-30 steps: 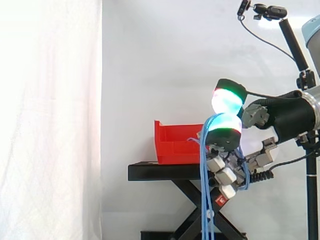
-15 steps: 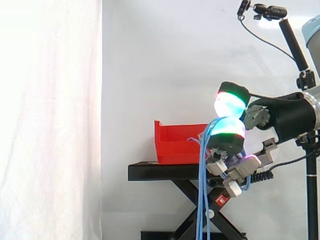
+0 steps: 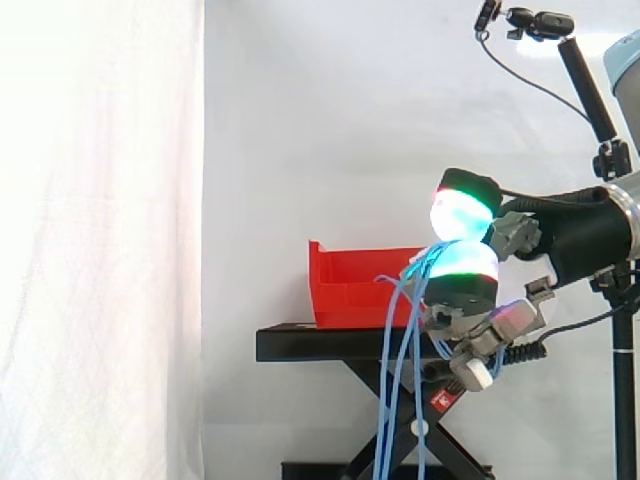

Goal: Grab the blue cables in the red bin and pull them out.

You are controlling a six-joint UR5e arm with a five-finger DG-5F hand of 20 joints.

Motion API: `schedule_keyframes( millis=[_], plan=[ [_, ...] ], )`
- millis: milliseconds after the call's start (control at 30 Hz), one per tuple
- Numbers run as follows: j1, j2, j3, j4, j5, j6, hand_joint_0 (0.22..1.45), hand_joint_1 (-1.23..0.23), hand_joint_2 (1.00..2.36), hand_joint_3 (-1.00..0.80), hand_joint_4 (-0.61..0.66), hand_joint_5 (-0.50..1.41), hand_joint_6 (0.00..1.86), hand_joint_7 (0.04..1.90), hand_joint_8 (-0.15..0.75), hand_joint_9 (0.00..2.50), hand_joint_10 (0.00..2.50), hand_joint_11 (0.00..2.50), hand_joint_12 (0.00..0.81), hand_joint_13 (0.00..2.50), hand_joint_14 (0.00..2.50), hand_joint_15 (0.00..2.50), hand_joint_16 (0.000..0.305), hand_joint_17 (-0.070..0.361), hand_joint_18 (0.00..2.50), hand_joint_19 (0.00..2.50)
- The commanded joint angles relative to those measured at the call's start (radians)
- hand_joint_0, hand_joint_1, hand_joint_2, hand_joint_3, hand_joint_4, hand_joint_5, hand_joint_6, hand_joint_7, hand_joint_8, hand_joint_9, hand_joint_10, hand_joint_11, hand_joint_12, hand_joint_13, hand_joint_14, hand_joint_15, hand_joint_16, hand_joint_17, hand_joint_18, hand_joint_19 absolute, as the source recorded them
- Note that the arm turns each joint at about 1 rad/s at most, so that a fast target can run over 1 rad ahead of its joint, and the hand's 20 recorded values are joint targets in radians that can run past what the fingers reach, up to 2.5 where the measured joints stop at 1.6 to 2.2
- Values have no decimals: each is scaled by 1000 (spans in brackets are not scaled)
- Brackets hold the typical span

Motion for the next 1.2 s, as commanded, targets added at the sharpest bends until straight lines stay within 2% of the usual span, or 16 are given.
schedule_keyframes(
  millis=[0, 167, 300, 500, 633, 967, 1167],
  plan=[
    [0, 0, 0, 0, 0, -7, 911, -720, 1000, -1000, 65, 894, 862, 682, 200, 1317, 17, 1519, 280, 1454, 4, 1687, 41, 93, 900, 715],
    [0, 0, 0, 2, 0, -18, 911, -723, 1000, -1000, 68, 893, 861, 680, 174, 1375, 9, 1684, 283, 1459, 103, 1728, 41, 93, 923, 728],
    [0, 0, 0, 2, 0, -30, 912, -723, 1000, -1000, 66, 893, 859, 682, 181, 1378, 8, 1686, 277, 1456, 108, 1726, 41, 93, 921, 728],
    [0, 0, 0, 2, 0, -36, 911, -724, 1000, -1000, 61, 889, 862, 684, 175, 1413, 2, 1836, 284, 1438, 207, 1715, 41, 93, 923, 739],
    [-1, 0, 0, 2, 0, -41, 912, -724, 1000, -1000, 60, 890, 864, 675, 174, 1403, 148, 1836, 280, 1432, 206, 1721, 41, 92, 925, 730],
    [-1, 0, 2, 3, 0, -76, 906, -722, 1000, -1000, 33, 870, 882, 666, 160, 1366, 192, 1804, 279, 1422, 164, 1724, 42, 94, 912, 749],
    [-4, 0, 6, 9, -2, -140, 870, -768, 1000, -1000, 29, 814, 936, 642, 164, 1330, 231, 1770, 279, 1404, 175, 1713, 42, 95, 902, 759]
  ],
)
